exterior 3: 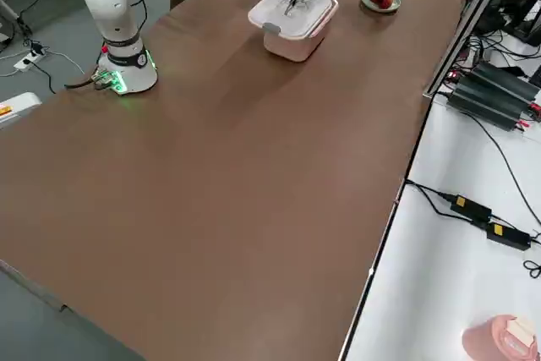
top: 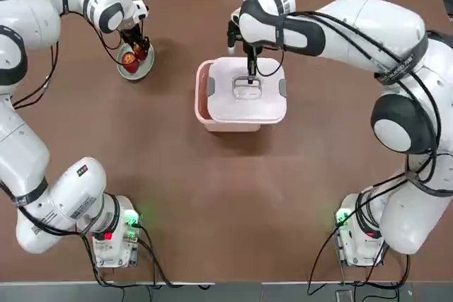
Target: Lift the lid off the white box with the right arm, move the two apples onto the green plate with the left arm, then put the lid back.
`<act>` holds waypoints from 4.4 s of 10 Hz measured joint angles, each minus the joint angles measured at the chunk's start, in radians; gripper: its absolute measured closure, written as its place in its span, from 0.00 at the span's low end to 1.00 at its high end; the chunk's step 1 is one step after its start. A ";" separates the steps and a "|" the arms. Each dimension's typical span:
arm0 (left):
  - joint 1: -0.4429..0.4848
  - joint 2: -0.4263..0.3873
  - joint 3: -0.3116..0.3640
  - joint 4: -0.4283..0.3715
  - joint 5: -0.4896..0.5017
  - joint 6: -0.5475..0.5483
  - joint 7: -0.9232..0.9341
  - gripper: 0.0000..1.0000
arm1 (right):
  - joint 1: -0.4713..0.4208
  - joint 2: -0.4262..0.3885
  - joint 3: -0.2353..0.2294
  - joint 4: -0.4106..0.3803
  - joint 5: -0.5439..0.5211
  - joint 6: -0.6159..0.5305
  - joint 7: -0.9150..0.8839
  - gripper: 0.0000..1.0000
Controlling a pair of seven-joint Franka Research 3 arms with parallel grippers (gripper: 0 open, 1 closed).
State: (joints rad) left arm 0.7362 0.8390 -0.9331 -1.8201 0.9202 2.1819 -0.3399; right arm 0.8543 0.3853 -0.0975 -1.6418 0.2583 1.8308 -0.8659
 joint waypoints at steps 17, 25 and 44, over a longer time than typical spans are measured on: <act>-0.346 -0.509 0.297 0.273 -0.691 -0.439 0.254 0.01 | 0.046 0.121 -0.018 0.133 -0.031 -0.001 0.034 0.93; -0.678 -0.818 0.714 0.218 -0.834 -0.576 0.348 0.00 | 0.085 0.131 -0.012 0.153 -0.031 -0.001 0.137 0.93; -0.683 -0.867 0.777 0.189 -0.892 -0.686 0.362 0.00 | 0.085 0.170 -0.011 0.192 -0.060 0.005 0.127 0.93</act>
State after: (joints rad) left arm 0.0532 -0.0280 -0.1566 -1.6306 0.0278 1.4957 0.0223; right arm 0.9389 0.5549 -0.1089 -1.4499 0.1979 1.8361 -0.7392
